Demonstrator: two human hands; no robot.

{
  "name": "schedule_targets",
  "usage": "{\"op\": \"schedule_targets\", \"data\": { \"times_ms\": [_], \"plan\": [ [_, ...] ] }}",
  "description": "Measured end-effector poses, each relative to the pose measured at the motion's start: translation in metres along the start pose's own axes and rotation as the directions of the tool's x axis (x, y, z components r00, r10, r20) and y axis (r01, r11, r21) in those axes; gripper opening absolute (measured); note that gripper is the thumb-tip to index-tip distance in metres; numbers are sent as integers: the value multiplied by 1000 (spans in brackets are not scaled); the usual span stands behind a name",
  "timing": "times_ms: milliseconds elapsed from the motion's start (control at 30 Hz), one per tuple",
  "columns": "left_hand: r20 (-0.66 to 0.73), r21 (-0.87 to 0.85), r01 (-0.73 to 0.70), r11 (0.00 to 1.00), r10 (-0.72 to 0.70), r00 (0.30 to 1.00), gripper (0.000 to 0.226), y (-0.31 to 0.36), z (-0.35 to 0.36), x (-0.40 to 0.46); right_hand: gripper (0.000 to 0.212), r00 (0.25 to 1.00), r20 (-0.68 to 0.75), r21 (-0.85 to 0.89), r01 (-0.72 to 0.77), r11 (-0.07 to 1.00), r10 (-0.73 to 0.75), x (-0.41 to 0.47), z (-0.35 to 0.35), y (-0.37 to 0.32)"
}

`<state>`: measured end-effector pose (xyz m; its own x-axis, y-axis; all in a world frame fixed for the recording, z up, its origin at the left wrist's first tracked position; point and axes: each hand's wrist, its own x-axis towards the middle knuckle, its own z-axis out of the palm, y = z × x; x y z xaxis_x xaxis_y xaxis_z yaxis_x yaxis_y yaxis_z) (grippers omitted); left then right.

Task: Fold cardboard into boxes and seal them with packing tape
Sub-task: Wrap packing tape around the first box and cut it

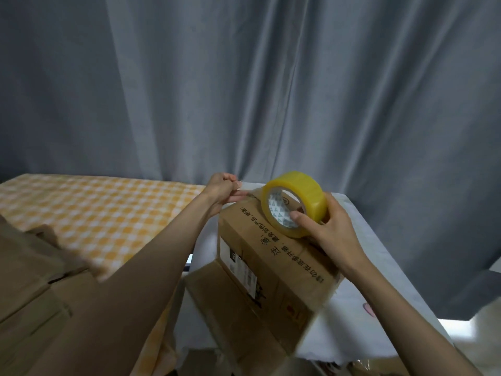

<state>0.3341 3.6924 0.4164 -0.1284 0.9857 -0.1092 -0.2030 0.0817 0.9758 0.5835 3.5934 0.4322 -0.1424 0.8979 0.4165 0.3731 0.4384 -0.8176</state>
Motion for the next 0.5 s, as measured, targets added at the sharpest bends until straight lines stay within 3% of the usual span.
{"op": "schedule_targets", "data": {
  "times_ms": [200,500],
  "plan": [
    [-7,45,-45,998,45,999,14,3,5,-1,30,979,-199,27,48,998,-42,-19,9,7],
    [-17,151,-9,988,12,1000,11,4,3,1,31,974,-225,31,34,999,-26,-11,18,4]
  ]
}}
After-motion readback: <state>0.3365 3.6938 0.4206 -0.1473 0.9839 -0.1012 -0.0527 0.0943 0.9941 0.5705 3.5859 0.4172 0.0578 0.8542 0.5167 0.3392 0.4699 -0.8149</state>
